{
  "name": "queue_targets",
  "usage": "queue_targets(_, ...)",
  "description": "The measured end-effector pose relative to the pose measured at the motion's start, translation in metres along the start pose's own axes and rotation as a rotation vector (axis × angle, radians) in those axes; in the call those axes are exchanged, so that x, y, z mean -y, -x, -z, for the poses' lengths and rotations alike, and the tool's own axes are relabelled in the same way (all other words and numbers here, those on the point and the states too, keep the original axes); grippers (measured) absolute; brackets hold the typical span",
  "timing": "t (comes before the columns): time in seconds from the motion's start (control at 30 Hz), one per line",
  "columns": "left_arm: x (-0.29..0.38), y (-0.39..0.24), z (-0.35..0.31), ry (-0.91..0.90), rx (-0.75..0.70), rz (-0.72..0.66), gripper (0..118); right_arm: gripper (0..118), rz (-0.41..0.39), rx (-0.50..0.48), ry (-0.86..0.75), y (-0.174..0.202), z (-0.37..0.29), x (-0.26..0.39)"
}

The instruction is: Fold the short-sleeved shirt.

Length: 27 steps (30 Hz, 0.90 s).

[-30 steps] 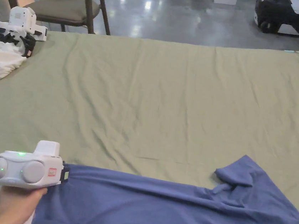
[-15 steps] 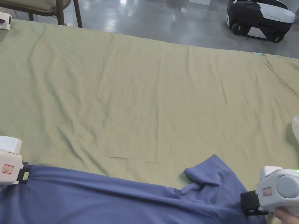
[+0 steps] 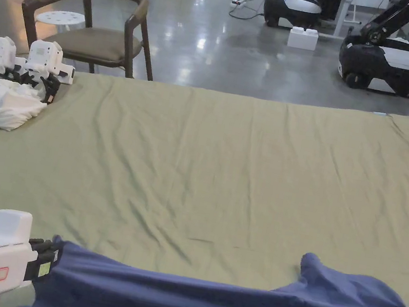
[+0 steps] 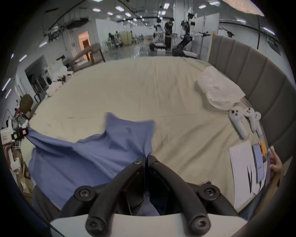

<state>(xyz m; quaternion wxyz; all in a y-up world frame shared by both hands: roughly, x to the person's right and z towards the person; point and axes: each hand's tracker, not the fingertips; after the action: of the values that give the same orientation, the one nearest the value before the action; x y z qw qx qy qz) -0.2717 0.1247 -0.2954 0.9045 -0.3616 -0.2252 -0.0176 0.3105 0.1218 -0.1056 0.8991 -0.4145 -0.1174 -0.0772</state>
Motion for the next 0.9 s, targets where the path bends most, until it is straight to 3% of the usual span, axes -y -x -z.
queue_targets(0.23, 0.099, 0.005, -0.069, 0.042, -0.016, -0.04, 0, 0, 0.023, -0.015, -0.033, 0.005, -0.074, 0.1)
queue_targets(0.5, 0.147, 0.0, -0.071, 0.092, -0.028, -0.133, 0, 0, 0.021, 0.007, 0.026, 0.015, -0.066, 0.141)
queue_targets(0.57, 0.149, 0.0, -0.067, 0.11, -0.074, -0.145, 34, 10, 0.01, 0.021, 0.016, 0.015, -0.064, 0.144)
queue_targets(0.6, 0.15, -0.001, -0.066, 0.113, -0.105, -0.134, 60, 28, 0.005, 0.033, 0.01, 0.017, -0.065, 0.146)
queue_targets(0.63, 0.15, -0.002, -0.069, 0.103, -0.105, -0.129, 80, 55, 0.007, 0.036, 0.011, 0.018, -0.066, 0.147)
queue_targets(0.67, 0.15, -0.002, -0.074, 0.089, -0.105, -0.131, 81, 64, 0.014, 0.033, 0.006, 0.018, -0.07, 0.147)
queue_targets(0.77, 0.14, -0.013, -0.102, -0.033, -0.089, -0.129, 81, 64, 0.041, 0.031, -0.076, 0.026, -0.088, 0.149)
queue_targets(0.9, 0.133, -0.058, -0.154, -0.28, -0.211, 0.164, 81, 64, 0.046, 0.002, -0.226, 0.045, -0.125, 0.15)
